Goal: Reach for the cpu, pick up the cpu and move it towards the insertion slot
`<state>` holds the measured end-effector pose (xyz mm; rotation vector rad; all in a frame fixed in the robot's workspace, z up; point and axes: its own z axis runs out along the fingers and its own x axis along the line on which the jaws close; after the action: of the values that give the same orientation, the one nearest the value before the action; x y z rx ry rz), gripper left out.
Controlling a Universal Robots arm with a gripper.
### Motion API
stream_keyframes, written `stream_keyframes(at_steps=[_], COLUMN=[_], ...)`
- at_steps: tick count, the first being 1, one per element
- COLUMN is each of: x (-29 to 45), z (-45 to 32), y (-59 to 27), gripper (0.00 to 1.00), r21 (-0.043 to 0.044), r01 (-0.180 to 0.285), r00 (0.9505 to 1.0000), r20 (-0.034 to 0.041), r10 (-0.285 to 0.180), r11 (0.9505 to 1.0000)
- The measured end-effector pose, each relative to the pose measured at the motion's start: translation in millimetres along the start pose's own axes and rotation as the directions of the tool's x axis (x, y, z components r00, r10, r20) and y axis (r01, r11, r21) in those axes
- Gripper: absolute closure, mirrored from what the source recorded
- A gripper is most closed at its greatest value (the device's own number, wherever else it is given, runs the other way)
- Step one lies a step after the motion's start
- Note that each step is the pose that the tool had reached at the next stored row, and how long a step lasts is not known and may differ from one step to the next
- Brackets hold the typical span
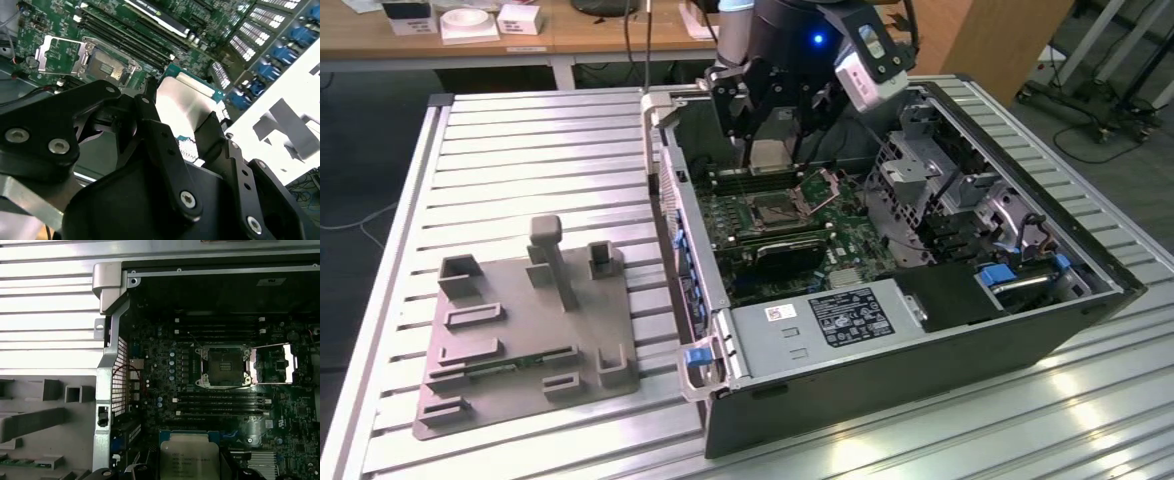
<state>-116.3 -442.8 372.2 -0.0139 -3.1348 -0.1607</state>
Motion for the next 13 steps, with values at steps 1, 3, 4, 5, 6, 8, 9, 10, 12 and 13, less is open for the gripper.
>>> stream_keyframes(at_steps=[1, 3, 4, 5, 6, 8, 9, 10, 12, 13], x=[-1.9, -6.9, -9.3, -11.5, -12.8, -13.7, -13.7, -14.2, -14.7, -14.9], z=[0.4, 1.1, 1.5, 1.9, 2.1, 2.2, 2.2, 2.2, 2.2, 2.2], y=[1.7, 4.7, 5.5, 5.8, 5.9, 5.9, 6.0, 6.0, 6.1, 6.1], gripper=[0.46, 0.46, 0.46, 0.46, 0.46, 0.46, 0.46, 0.46, 0.46, 0.46], r21=[-0.0002, -0.0004, -0.0006, -0.0008, -0.0010, -0.0010, -0.0010, -0.0009, -0.0009, -0.0009], r01=[0.000, 0.000, 0.000, 0.000, 0.000, 0.000, 0.000, 0.000, 0.000, 0.000], r00=[1.0000, 1.0000, 1.0000, 1.0000, 1.0000, 1.0000, 1.0000, 1.0000, 1.0000, 1.0000], r20=[-0.0001, -0.0001, -0.0001, 0.0000, 0.0001, 0.0000, 0.0000, 0.0000, 0.0000, 0.0000], r10=[0.000, 0.000, 0.000, 0.000, 0.000, 0.000, 0.000, 0.000, 0.000, 0.000], r11=[1.0000, 1.0000, 1.0000, 1.0000, 1.0000, 1.0000, 1.0000, 1.0000, 1.0000, 1.0000])
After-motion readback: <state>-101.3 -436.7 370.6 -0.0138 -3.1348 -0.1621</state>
